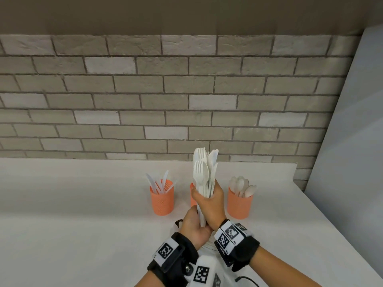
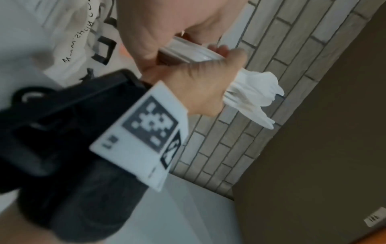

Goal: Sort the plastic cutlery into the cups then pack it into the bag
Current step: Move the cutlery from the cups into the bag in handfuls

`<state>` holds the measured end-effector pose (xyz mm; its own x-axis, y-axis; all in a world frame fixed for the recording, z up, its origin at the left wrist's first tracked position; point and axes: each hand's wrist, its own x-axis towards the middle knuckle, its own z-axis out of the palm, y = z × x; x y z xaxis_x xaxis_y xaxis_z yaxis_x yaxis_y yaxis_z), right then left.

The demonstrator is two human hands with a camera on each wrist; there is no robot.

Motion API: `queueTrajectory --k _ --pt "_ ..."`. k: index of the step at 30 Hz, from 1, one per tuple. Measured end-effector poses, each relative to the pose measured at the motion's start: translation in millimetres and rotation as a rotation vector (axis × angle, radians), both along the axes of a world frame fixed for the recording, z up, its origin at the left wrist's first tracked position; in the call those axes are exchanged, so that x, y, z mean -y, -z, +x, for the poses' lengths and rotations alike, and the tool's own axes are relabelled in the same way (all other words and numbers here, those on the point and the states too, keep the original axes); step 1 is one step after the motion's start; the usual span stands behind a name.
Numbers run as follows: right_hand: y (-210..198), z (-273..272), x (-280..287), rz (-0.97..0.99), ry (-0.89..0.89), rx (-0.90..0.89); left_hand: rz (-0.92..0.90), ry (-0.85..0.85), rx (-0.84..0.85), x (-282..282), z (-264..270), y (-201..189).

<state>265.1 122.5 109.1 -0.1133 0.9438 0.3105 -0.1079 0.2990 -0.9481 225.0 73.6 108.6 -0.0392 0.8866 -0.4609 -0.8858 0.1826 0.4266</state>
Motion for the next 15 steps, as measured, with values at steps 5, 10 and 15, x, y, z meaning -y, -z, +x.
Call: queueTrajectory --k 5,10,15 --pt "2 4 -1 -0.015 0.010 -0.076 0.029 -0.007 0.031 -6 -3 12" --pt "10 -1 5 -0.019 -0.028 -0.148 0.124 -0.025 0.101 -13 -7 18" --pt "14 5 8 -0.025 -0.107 -0.068 0.167 -0.054 0.093 -9 1 11"
